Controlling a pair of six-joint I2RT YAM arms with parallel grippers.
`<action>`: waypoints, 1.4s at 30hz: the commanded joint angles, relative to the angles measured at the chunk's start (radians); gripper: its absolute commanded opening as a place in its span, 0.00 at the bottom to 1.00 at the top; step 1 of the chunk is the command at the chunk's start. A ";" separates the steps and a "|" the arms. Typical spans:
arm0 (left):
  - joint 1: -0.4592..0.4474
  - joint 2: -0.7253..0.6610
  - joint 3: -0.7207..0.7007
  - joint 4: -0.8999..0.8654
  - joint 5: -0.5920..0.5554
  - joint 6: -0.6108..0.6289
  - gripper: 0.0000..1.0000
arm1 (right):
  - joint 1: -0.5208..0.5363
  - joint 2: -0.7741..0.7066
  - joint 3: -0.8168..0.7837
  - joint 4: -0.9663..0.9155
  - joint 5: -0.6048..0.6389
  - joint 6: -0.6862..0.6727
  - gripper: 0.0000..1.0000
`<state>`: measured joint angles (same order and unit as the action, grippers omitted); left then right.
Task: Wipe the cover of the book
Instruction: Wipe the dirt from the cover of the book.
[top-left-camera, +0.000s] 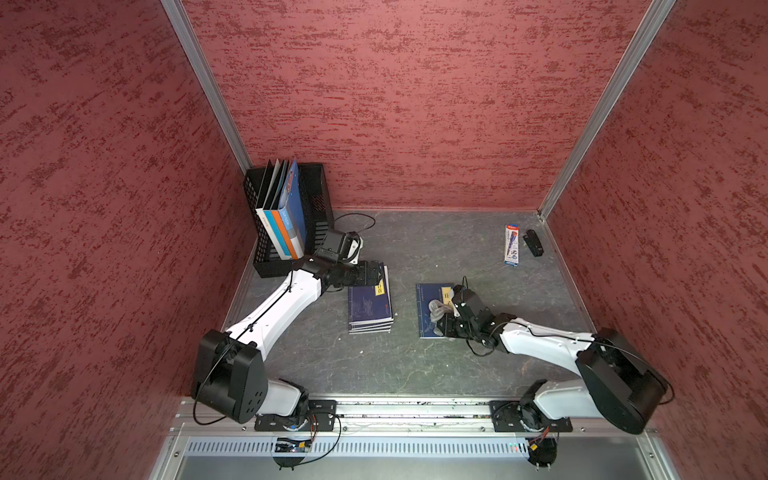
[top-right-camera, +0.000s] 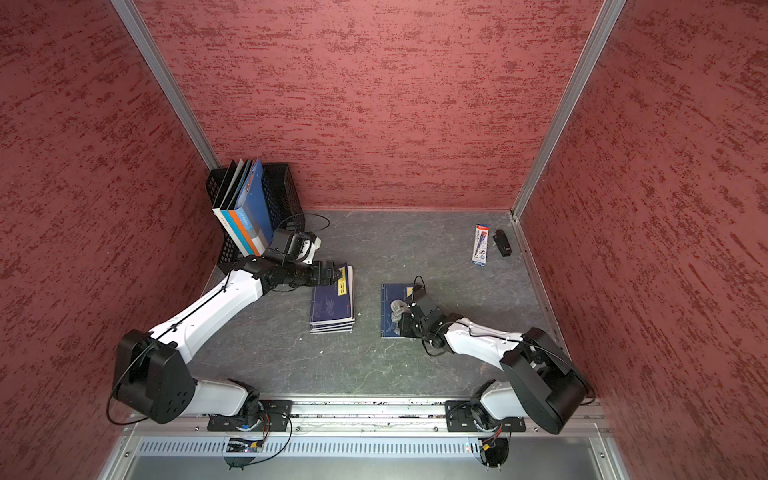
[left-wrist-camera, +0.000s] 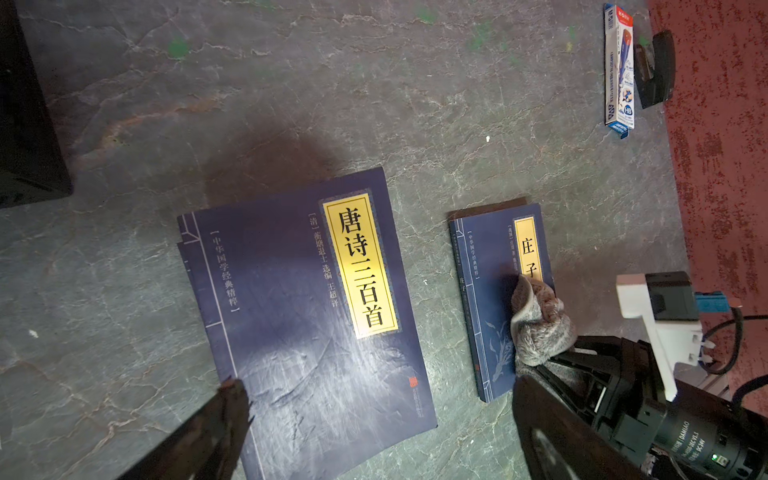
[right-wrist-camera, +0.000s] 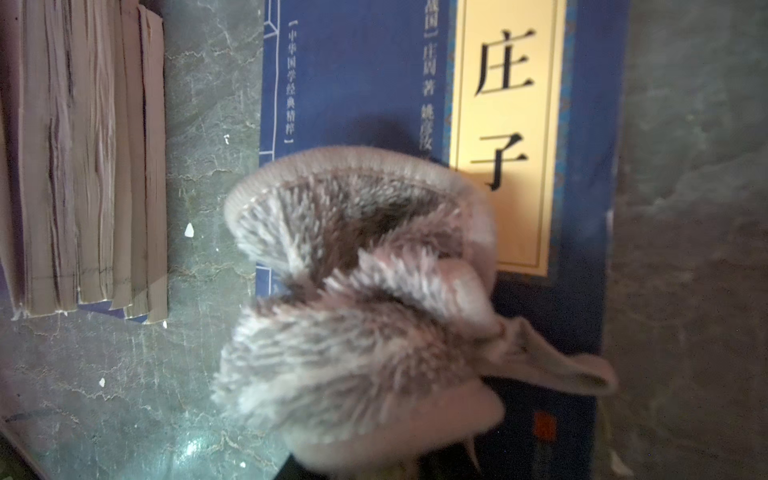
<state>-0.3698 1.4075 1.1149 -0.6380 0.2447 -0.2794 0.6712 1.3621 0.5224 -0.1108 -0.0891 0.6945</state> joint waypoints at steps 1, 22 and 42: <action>-0.006 0.011 0.020 0.012 0.008 0.005 1.00 | 0.007 0.019 -0.040 -0.150 0.021 0.041 0.27; -0.063 -0.026 0.007 -0.001 -0.023 -0.017 1.00 | -0.199 0.328 0.306 -0.082 0.065 -0.183 0.27; -0.064 0.041 0.053 0.011 -0.009 -0.003 1.00 | -0.022 -0.003 -0.054 -0.201 0.042 0.048 0.27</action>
<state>-0.4286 1.4357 1.1423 -0.6342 0.2295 -0.2909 0.6407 1.3449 0.5240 -0.1619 -0.0406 0.6949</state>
